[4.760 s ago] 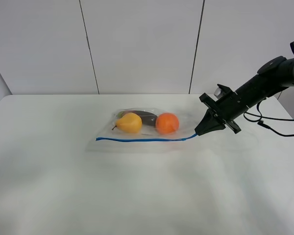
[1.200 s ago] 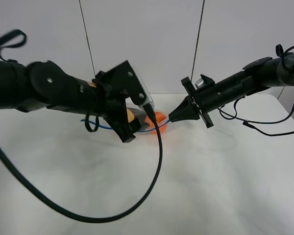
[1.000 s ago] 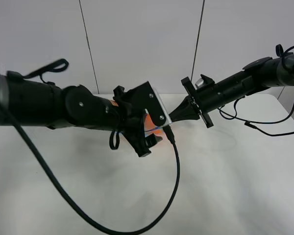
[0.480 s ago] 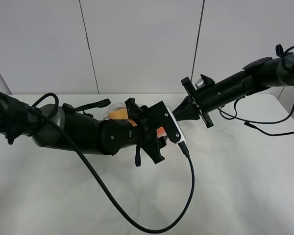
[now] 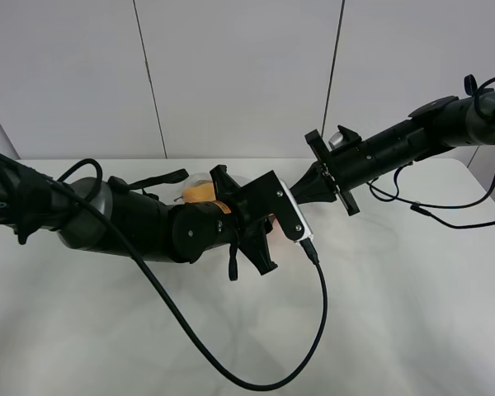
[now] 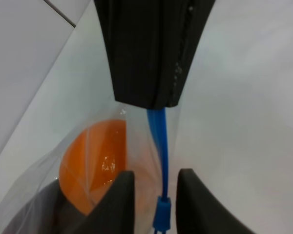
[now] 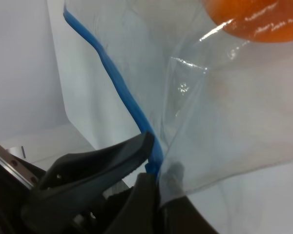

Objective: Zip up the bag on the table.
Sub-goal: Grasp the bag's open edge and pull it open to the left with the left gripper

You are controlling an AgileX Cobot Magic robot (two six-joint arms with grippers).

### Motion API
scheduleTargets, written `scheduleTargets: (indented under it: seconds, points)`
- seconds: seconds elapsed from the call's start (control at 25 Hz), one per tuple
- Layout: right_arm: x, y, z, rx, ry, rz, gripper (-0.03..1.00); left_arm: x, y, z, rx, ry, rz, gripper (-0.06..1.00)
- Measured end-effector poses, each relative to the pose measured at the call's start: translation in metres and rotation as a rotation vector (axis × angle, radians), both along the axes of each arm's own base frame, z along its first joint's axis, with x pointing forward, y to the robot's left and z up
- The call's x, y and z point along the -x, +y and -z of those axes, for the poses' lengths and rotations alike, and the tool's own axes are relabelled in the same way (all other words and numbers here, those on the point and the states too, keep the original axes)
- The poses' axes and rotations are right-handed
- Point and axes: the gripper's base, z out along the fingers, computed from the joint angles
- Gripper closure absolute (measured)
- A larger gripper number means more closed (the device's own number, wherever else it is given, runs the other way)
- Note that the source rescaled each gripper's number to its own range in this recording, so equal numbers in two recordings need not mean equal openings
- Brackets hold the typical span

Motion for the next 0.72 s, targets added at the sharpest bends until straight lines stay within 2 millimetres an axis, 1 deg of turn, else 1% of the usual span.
scheduleTargets:
  seconds: [0.44,0.64,0.72]
  points:
    - [0.0,0.0,0.0001,0.001,0.0,0.0,0.97,0.0001,0.0001,0.0007,-0.001,0.001,0.0,0.74]
    - [0.0,0.0,0.0001,0.001,0.0,0.0,0.97,-0.0008,-0.0002,0.0088,-0.016,0.008,-0.003,0.74]
    - [0.0,-0.0001,0.0002,0.002,-0.001,0.0,0.97,-0.0014,-0.0001,0.0084,-0.013,-0.001,-0.006,0.74]
